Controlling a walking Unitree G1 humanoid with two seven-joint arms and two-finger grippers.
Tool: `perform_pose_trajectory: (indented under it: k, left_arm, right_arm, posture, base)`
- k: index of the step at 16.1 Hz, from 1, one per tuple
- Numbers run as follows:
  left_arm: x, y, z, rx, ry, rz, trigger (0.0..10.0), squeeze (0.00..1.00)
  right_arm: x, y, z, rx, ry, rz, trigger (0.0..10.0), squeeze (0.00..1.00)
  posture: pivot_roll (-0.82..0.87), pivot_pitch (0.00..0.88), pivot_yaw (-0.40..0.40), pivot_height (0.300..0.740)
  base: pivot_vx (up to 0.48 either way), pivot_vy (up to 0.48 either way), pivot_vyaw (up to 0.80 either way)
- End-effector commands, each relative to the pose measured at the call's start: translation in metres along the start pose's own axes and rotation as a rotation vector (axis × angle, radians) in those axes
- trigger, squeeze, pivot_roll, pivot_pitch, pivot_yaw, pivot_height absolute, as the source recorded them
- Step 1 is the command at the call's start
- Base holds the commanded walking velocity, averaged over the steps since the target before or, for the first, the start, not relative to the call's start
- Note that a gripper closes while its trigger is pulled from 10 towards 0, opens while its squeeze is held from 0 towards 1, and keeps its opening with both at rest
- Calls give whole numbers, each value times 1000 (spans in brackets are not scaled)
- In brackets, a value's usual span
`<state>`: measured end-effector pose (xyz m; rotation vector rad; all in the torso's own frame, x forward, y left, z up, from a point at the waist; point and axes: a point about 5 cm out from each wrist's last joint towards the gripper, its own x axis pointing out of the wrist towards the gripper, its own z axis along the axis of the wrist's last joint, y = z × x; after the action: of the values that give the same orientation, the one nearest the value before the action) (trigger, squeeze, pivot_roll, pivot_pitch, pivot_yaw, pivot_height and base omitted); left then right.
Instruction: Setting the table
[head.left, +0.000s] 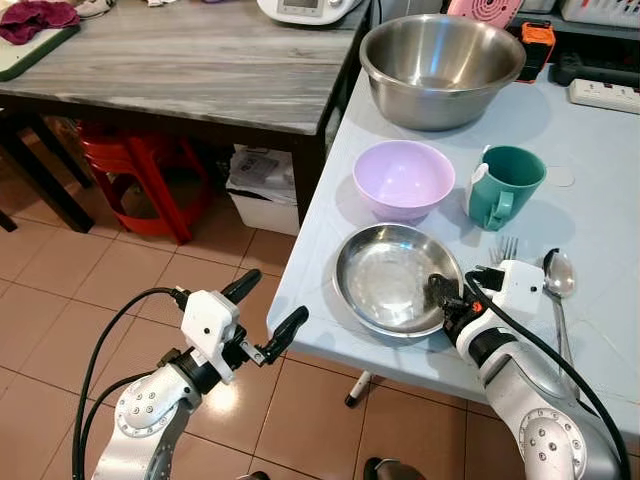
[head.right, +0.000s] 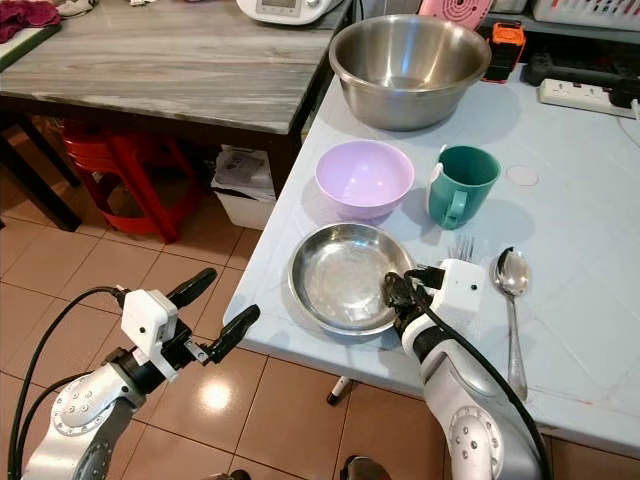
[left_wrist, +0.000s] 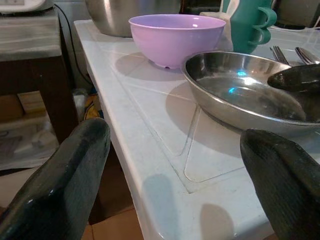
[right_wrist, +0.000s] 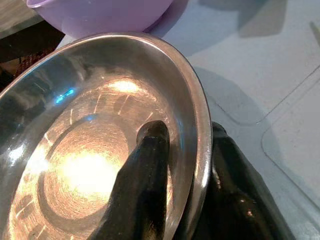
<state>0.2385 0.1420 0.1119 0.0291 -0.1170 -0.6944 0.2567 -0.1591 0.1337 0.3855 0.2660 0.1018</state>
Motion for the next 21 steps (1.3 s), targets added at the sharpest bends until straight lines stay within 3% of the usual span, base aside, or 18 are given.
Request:
perform_pose_trajectory:
  k: [1,9,11,13,14,15,16,21]
  left_arm:
    - [-4,1,2,-1,1,-12,10000,0]
    - [-2,3,2,3,-1,-45,10000,0]
    - [-2,8,1,8,9,-8,10000,0]
    - [-1,30,-10,18,58,187,10000,0]
    - [0,37,-12,28,69,250,10000,0]
    - [1,43,-14,34,75,293,10000,0]
    - [1,48,-15,31,77,330,10000,0]
    - [12,55,-17,-13,41,390,10000,0]
  right_arm:
    - [-1,-2,-17,21,91,-6,0,0]
    - [3,-5,-15,87,88,-51,0,0]
    - [6,-4,-12,92,73,-48,0,0]
    - [10,7,-7,74,44,-3,0,0]
    - [10,12,-6,59,33,20,3373,0]
    - [10,15,-5,54,15,33,8706,0]
    - [10,17,-4,69,3,48,10000,0]
    - [16,22,2,72,-66,73,10000,0]
  posture:
    - [-131,189,49,740]
    - [-136,186,51,740]
    - [-137,186,52,740]
    - [-137,185,48,740]
    - [-137,184,48,740]
    - [-136,181,47,740]
    - [-134,179,47,740]
    - [-132,159,41,740]
  base:
    - [0,0,0]
    - [0,0,0]
    - [0,0,0]
    - [0,0,0]
    - [0,0,0]
    - [0,0,0]
    - [0,0,0]
    - [0,0,0]
